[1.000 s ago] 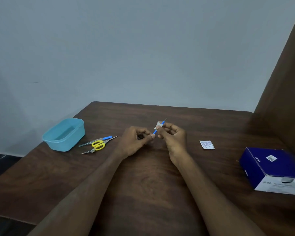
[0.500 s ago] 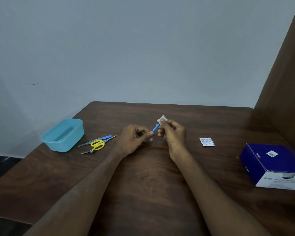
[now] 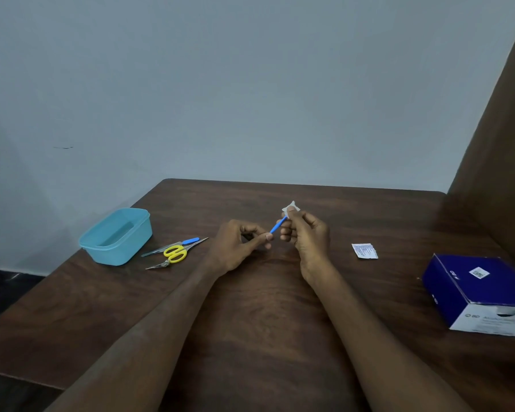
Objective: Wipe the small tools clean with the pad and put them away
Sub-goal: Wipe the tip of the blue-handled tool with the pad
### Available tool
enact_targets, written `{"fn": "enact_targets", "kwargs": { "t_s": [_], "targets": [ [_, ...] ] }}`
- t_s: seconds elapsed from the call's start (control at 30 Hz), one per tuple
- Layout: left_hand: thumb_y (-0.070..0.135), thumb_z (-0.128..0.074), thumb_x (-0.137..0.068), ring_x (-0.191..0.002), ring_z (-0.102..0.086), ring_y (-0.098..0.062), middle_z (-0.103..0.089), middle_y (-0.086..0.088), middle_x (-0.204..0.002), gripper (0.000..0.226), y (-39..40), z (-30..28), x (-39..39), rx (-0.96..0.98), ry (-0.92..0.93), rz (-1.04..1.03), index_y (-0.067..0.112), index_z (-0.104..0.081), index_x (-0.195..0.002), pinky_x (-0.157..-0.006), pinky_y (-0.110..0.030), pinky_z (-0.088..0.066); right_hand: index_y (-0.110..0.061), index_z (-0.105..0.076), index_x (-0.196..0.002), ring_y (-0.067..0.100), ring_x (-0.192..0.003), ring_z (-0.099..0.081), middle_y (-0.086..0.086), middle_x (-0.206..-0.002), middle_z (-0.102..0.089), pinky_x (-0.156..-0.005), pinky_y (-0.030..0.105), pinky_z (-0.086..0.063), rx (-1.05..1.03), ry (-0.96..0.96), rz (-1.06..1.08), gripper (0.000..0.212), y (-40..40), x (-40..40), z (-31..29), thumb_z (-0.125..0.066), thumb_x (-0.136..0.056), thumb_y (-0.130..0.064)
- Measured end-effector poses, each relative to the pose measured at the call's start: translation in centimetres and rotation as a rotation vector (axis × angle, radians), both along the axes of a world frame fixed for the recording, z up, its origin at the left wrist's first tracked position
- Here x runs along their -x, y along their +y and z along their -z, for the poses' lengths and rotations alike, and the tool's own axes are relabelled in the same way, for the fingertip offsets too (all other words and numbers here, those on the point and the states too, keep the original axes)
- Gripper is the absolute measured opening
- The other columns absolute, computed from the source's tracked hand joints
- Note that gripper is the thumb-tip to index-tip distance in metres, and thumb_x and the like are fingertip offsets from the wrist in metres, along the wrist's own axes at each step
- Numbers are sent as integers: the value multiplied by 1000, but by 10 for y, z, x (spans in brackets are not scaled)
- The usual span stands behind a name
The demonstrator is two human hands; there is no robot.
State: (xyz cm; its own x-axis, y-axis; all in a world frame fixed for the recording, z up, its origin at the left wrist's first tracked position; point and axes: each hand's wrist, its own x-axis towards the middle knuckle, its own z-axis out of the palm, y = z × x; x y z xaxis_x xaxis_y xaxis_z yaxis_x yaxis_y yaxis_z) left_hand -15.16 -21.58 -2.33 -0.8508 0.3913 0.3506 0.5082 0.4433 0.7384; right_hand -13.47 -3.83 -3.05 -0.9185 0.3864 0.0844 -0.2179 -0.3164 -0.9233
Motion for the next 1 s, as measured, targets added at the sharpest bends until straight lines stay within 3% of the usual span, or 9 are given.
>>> {"fn": "enact_targets", "kwargs": {
  "t_s": [0.3,0.47,0.53,0.67,0.77,0.83,0.93,1.0],
  "targets": [
    [29,-77,-99,-77,-74,-1,-81,12,-81,14,0,1,0,9,1,-14,19,-85,-93,-72,-16,-54,-10,-78,-86,16,-60,-67,10,-78,-80,-67,36,-58,-127,7,140,12,5,-4,-4,-77,-95,-16],
    [28,-77,-100,-76,-73,-1,-82,8,-83,16,-1,2,1,-17,-32,-12,18,-84,-89,-74,-20,-56,-30,-79,-83,13,-64,-73,-5,-69,-77,-69,32,-58,-333,39,408,15,21,0,-5,-79,-91,-43],
    [28,-76,-100,-75,-73,-2,-82,7,-82,18,-1,3,2,-42,-35,-4,20,-83,-86,-74,-22,-56,-27,-82,-88,15,-65,-73,-7,-67,-75,-69,33,-56,-404,11,461,19,26,1,-2,-79,-90,-46],
    [33,-76,-100,-79,-78,-17,-82,6,-82,22,-2,5,3,-69,-9,-9,22,-83,-83,-81,-41,-62,-16,-85,-93,6,-59,-67,-5,-72,-78,-67,31,-57,-429,-78,93,6,8,-3,6,-82,-90,-21],
    [36,-74,-101,-82,-78,-24,-81,7,-81,24,-3,5,4,-58,12,-18,25,-82,-82,-82,-46,-61,-15,-85,-91,10,-67,-65,3,-83,-82,-64,28,-55,-412,-92,-105,11,-5,-8,4,-75,-92,-10],
    [37,-74,-101,-80,-77,-25,-81,7,-80,26,-3,5,3,-57,18,-33,25,-81,-80,-81,-45,-60,-11,-83,-90,14,-71,-63,7,-93,-83,-63,25,-51,-251,-85,-147,18,-7,-10,-3,-70,-88,0],
    [37,-74,-101,-71,-72,-14,-79,8,-76,29,-2,3,1,-16,15,-30,22,-80,-77,-73,-32,-55,-10,-84,-96,3,-74,-65,-10,-106,-82,-60,20,-48,-126,-51,-146,18,0,-10,-9,-70,-90,-1],
    [36,-74,-101,-68,-68,-7,-79,9,-75,28,-1,1,0,9,23,-34,22,-80,-77,-69,-28,-51,-12,-84,-95,3,-69,-62,-11,-87,-78,-59,21,-47,-81,-54,-124,13,4,-8,-8,-73,-92,-5]
  ]
}}
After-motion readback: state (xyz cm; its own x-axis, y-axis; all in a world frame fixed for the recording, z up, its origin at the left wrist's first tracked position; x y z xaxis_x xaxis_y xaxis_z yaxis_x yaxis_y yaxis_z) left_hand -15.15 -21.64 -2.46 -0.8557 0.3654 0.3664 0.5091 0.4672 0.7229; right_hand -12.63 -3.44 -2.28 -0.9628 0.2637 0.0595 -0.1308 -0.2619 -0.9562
